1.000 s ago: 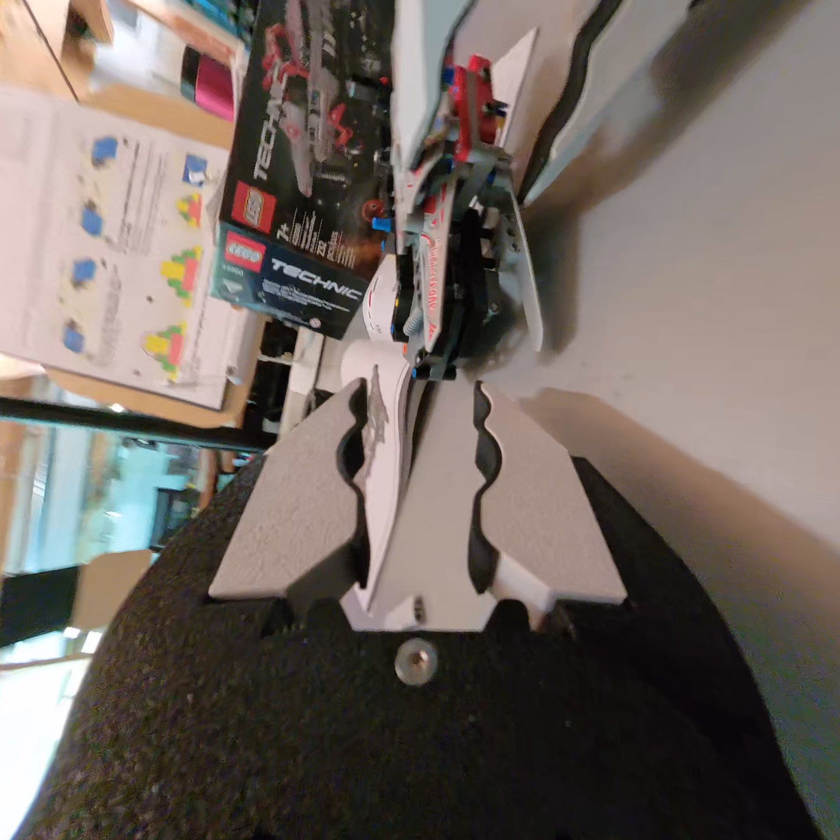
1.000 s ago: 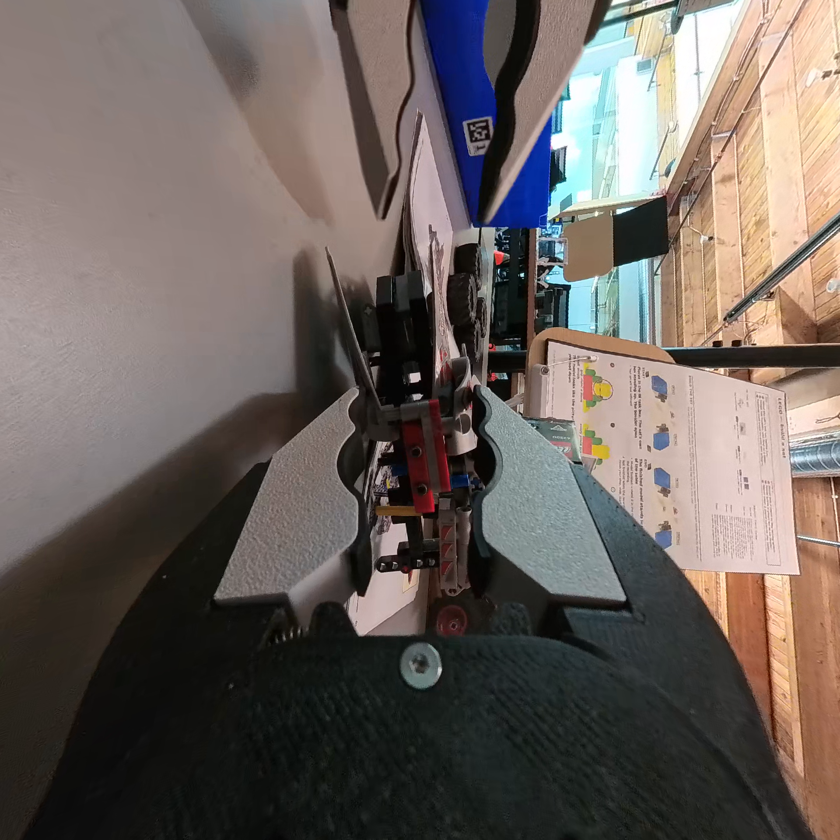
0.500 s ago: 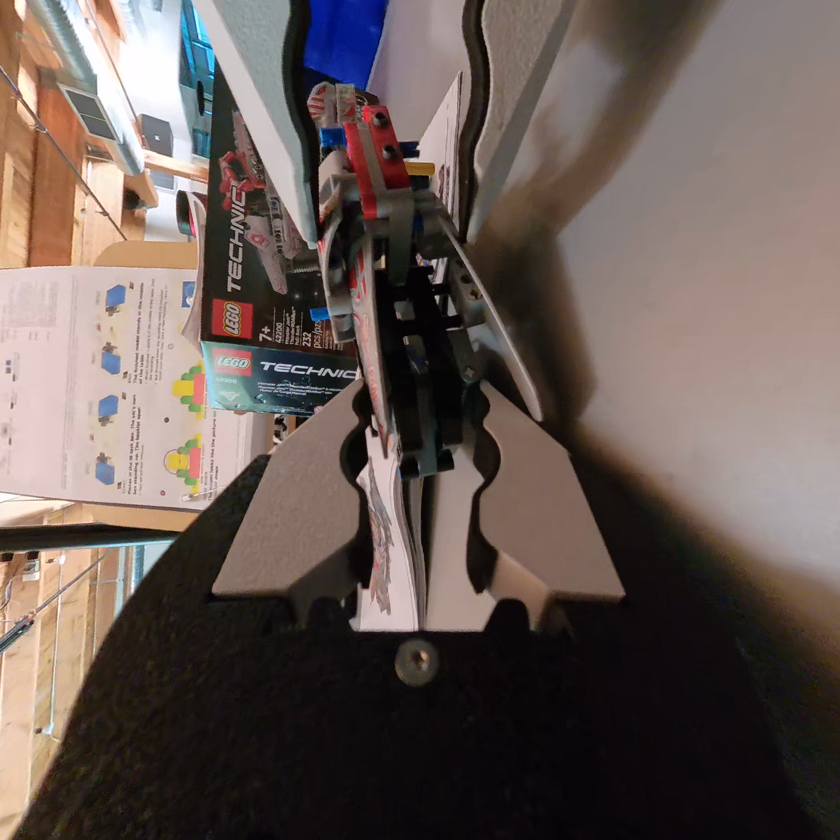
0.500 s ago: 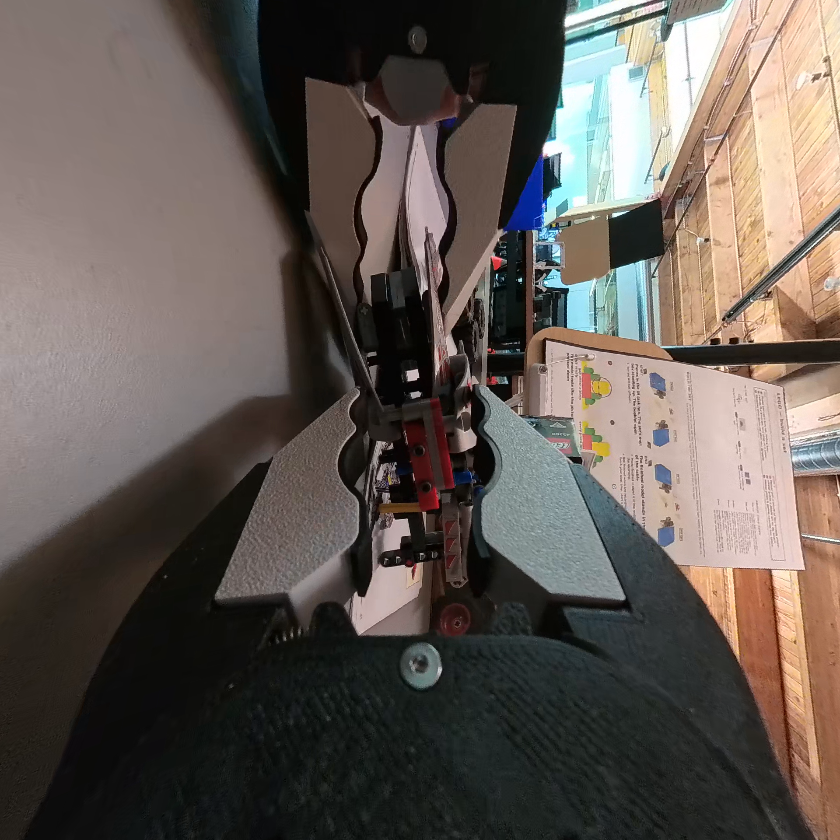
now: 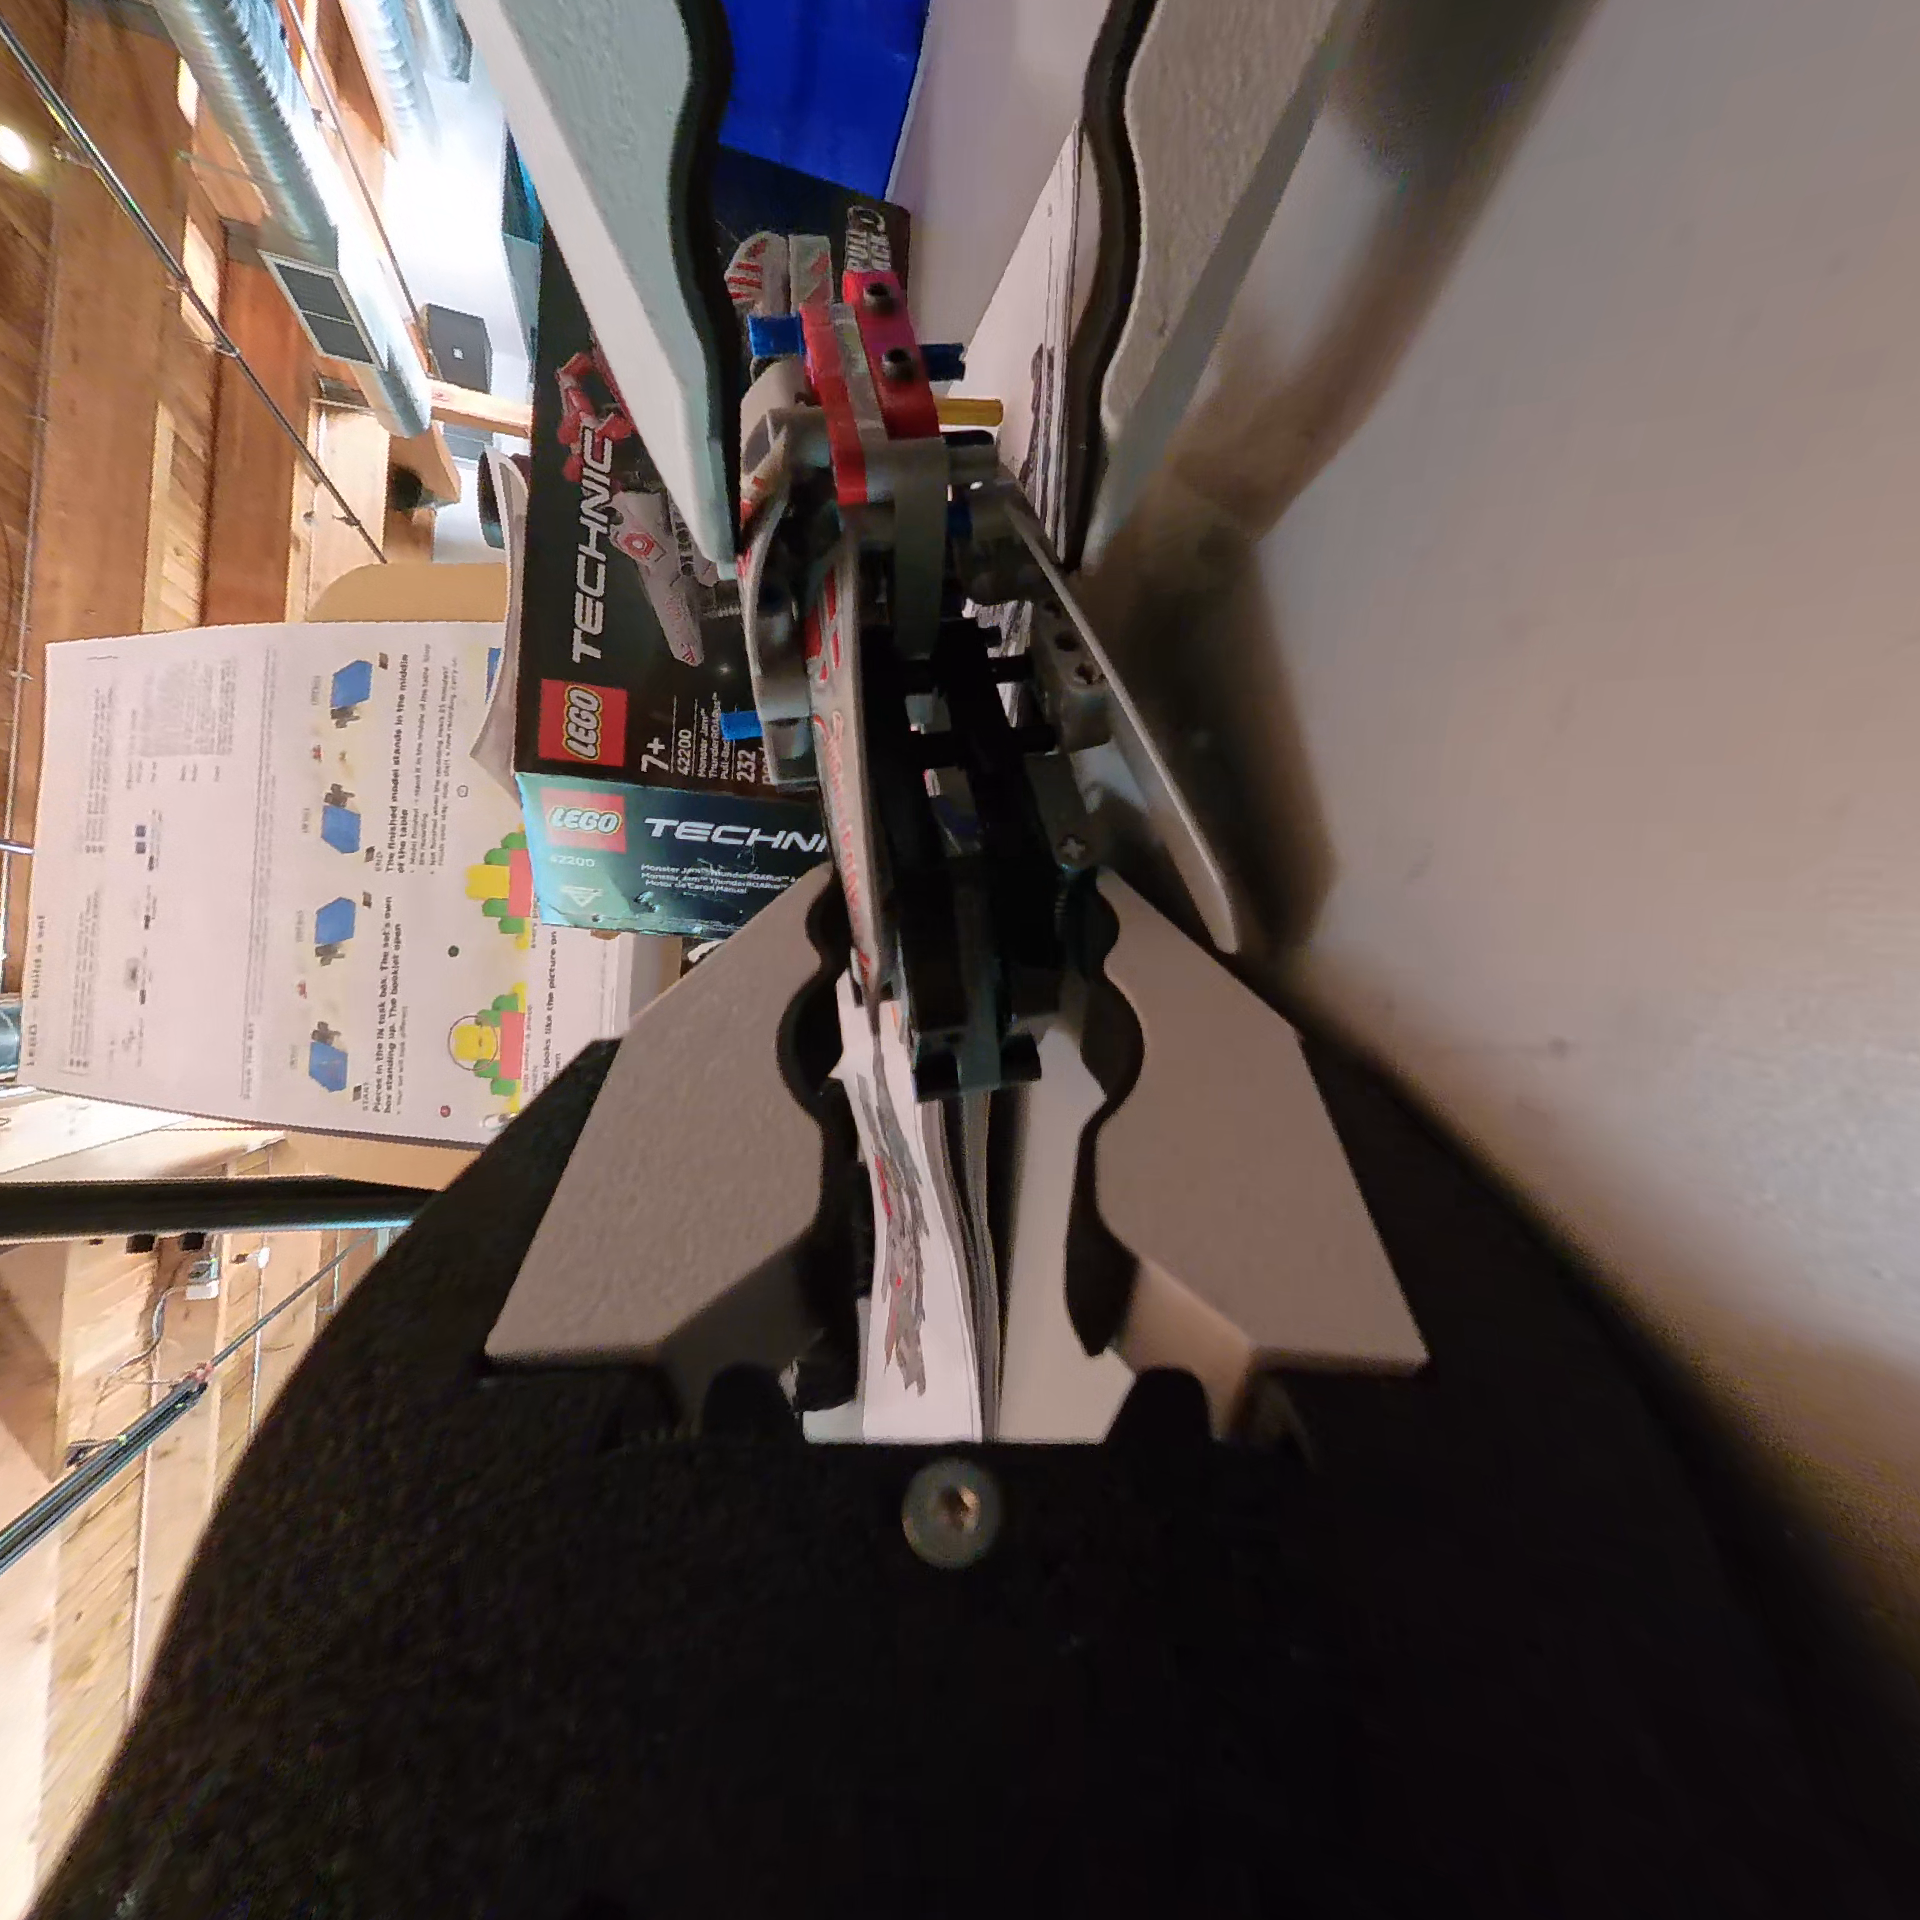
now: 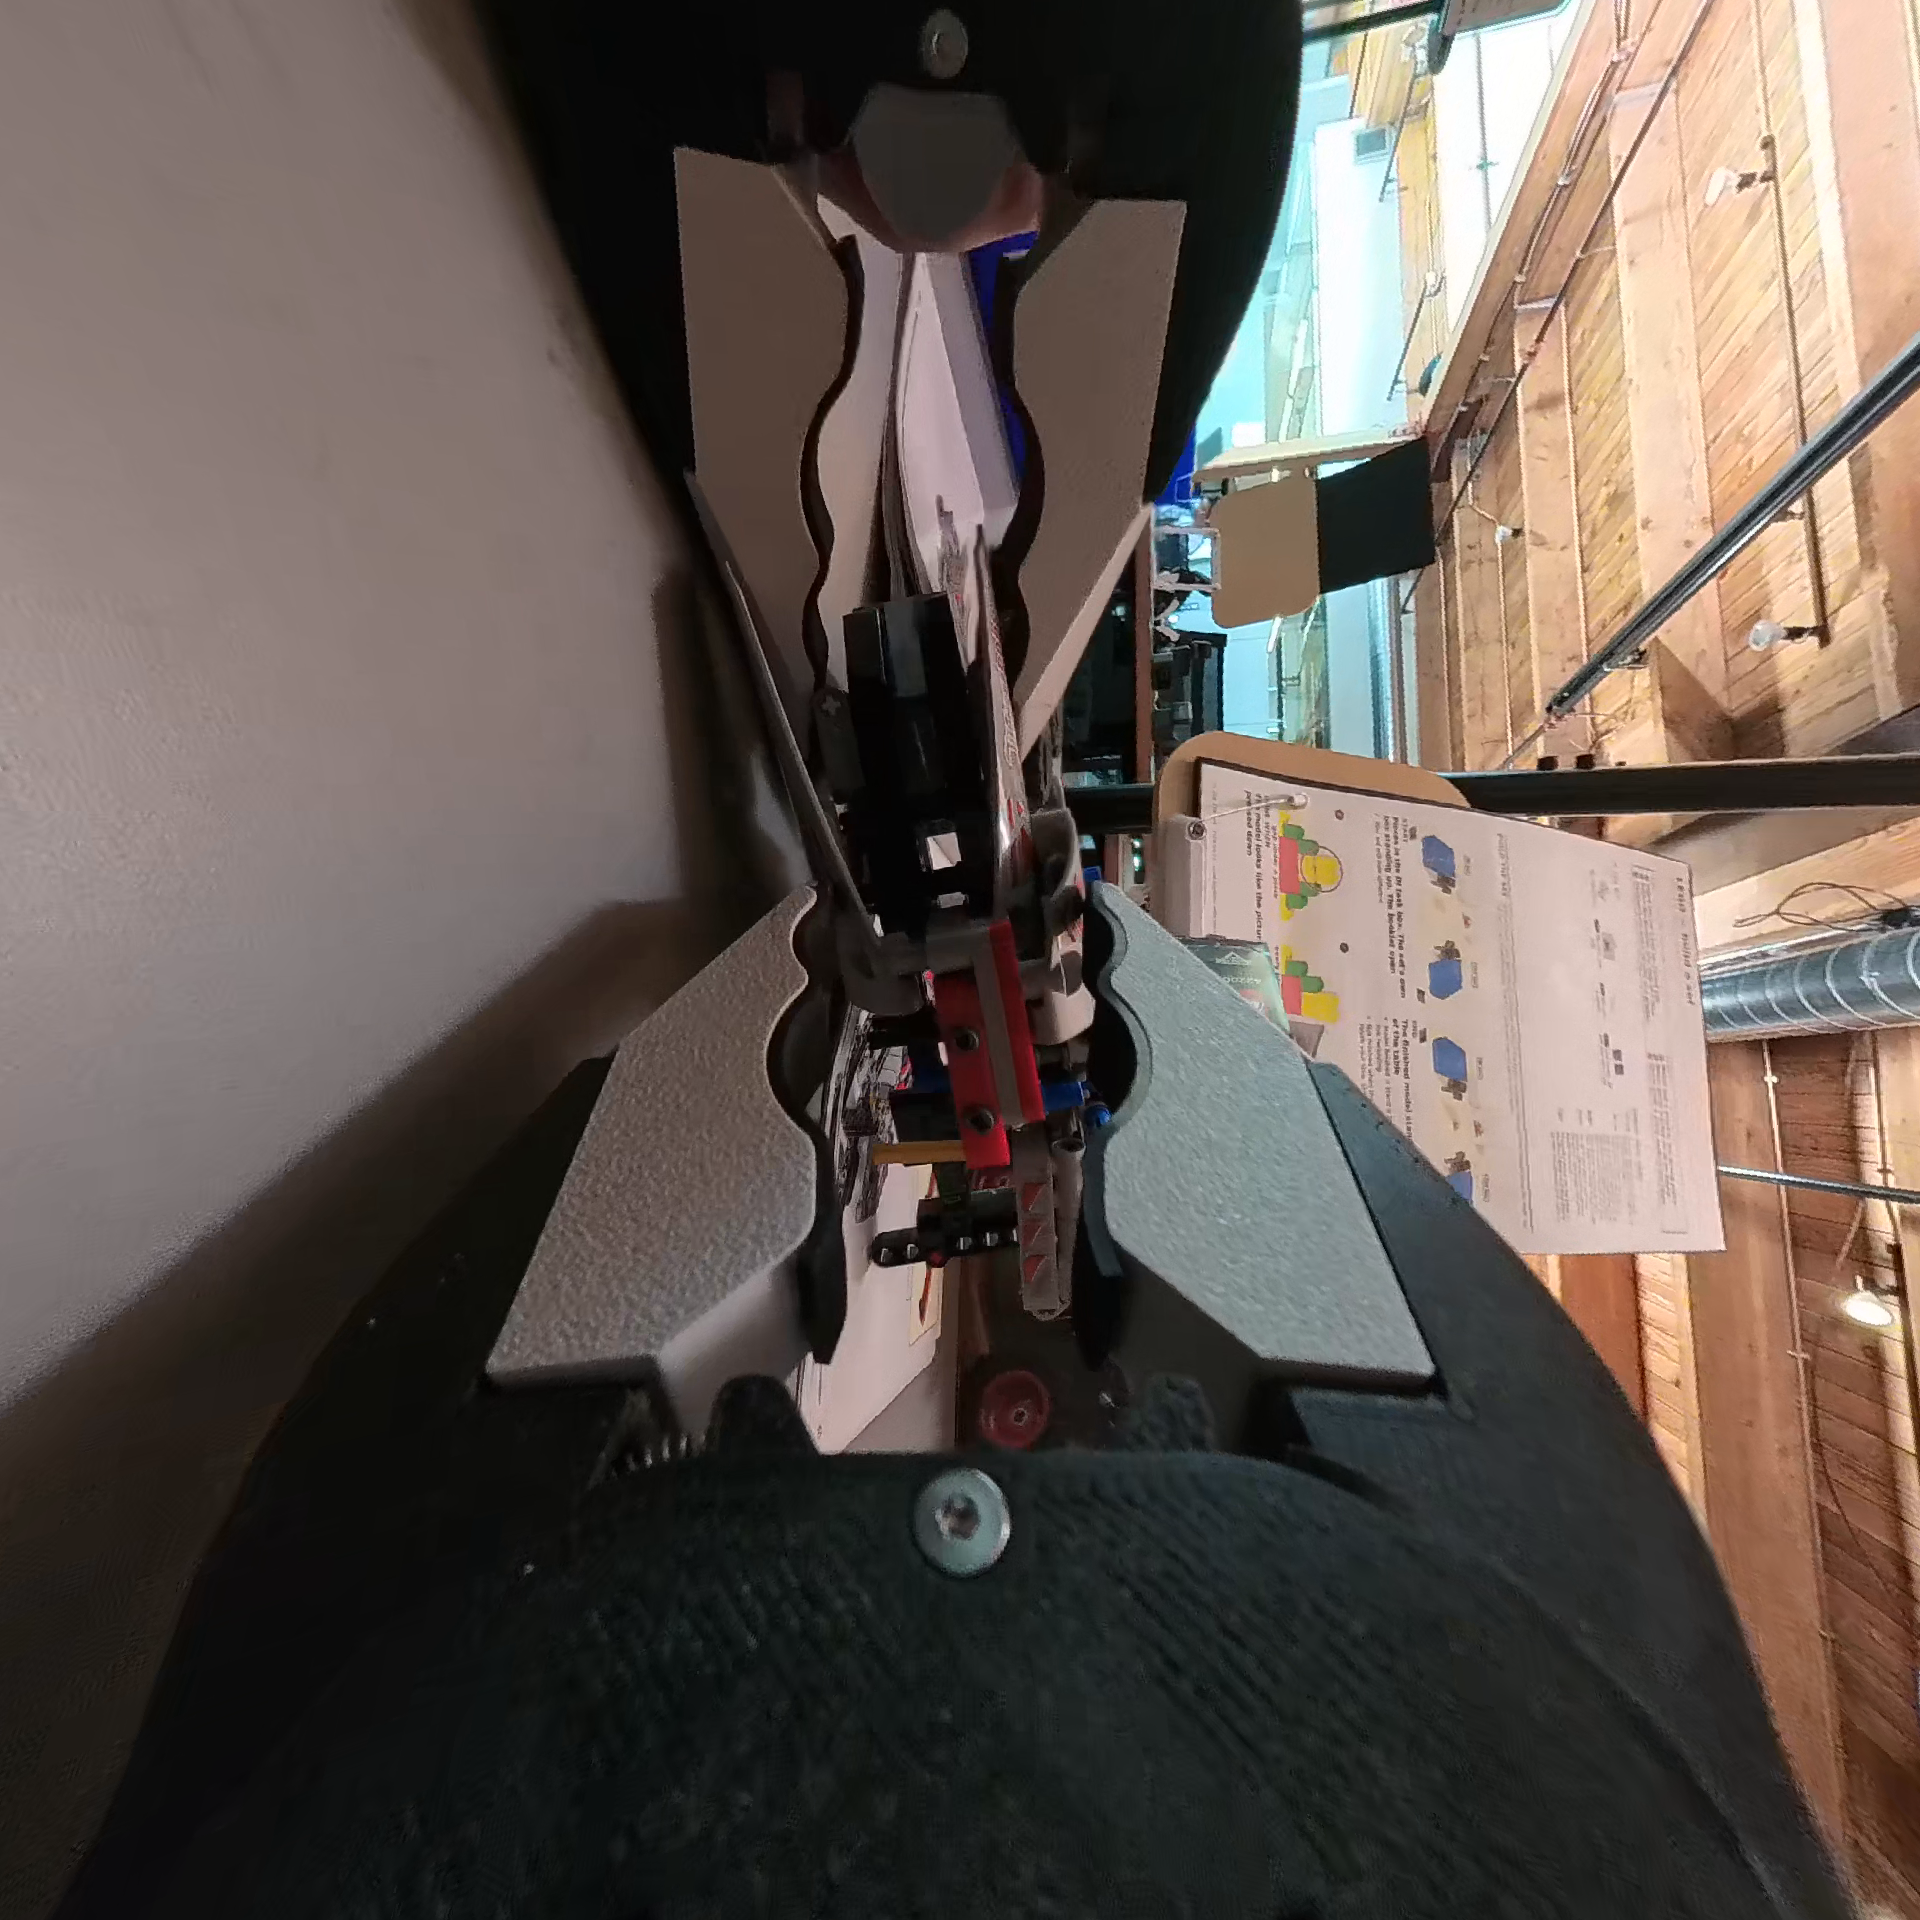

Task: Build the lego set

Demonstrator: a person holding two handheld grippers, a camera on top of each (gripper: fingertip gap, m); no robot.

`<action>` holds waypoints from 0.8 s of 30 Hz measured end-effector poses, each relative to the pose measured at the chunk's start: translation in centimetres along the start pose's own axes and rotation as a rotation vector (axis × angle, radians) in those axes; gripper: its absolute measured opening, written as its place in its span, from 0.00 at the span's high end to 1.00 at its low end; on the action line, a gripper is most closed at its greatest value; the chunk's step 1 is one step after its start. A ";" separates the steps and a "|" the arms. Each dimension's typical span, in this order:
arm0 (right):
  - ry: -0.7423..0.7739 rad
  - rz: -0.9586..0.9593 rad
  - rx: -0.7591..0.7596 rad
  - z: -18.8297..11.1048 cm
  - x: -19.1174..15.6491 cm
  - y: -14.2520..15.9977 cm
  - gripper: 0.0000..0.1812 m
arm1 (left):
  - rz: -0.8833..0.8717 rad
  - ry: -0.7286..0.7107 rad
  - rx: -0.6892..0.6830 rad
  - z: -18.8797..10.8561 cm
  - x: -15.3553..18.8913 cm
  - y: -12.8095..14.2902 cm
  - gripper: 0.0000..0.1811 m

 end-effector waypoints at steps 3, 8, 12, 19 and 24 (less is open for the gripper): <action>0.031 0.002 -0.004 0.1 -0.4 -0.1 0.75 | -0.013 0.003 0.010 0.0 0.0 0.1 0.77; 0.054 -0.029 0.010 0.2 -1.2 -0.8 0.71 | -0.013 0.004 0.024 -0.1 0.1 -0.1 0.77; 0.052 -0.090 0.031 0.3 -1.8 -1.4 0.69 | -0.031 0.016 0.034 -0.1 0.0 -0.1 0.77; 0.144 -0.127 0.048 0.3 -1.6 -2.4 0.64 | -0.042 0.028 0.036 -0.2 -0.2 0.0 0.77; 0.145 -0.198 0.057 -0.4 -2.2 -3.3 0.75 | -0.051 0.034 0.047 -0.4 -0.1 0.1 0.77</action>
Point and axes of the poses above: each gripper's, where its closed fingertips meet, z out along the fingers, y out of its underside, x = y × z across the jaws, the point moved 10 cm from there along -z, back along the fingers, and after that the axes turned 14 degrees about y, right-handed, at the moved point
